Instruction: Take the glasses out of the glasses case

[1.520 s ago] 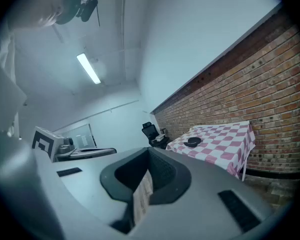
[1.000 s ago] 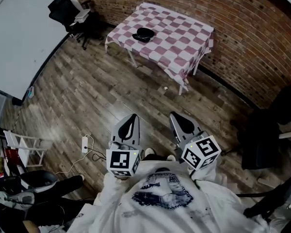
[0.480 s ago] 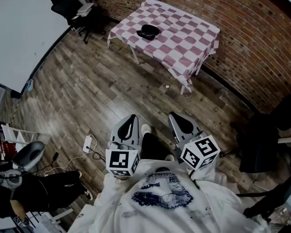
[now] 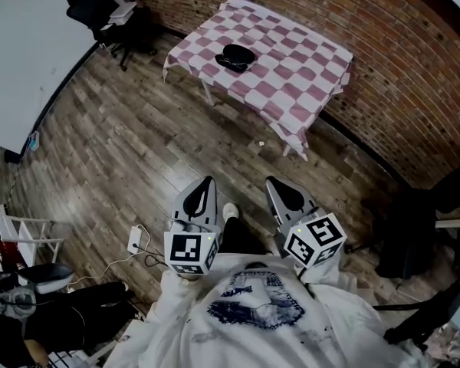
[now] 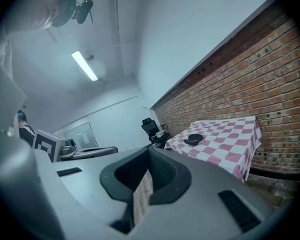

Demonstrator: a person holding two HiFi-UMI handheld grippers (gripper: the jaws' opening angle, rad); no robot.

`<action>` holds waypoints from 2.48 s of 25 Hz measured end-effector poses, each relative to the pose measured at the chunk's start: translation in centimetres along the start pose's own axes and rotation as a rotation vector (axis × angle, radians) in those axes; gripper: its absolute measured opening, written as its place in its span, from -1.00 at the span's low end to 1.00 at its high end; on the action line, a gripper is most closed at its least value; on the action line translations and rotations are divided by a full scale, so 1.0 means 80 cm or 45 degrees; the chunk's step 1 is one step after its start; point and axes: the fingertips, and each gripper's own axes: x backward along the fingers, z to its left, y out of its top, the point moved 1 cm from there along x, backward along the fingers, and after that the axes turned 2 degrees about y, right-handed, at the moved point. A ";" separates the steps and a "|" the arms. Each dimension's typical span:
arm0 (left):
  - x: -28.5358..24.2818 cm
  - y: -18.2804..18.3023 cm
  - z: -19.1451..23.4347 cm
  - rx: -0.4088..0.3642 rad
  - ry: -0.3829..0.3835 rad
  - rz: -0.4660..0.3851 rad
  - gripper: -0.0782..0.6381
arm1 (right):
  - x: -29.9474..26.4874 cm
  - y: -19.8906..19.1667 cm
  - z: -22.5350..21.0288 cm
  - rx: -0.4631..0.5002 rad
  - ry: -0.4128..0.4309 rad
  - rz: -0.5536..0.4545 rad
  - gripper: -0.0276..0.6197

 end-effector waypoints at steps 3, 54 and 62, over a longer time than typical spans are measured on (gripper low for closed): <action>-0.029 0.009 0.033 0.008 -0.015 -0.001 -0.76 | -0.040 0.011 -0.005 0.002 -0.014 0.009 -0.87; -0.293 0.047 0.228 -0.008 -0.183 0.069 -0.76 | -0.330 0.095 -0.114 -0.050 -0.173 -0.026 -0.87; -0.375 0.068 0.239 -0.029 -0.186 0.085 -0.76 | -0.382 0.134 -0.175 -0.057 -0.168 -0.029 -0.87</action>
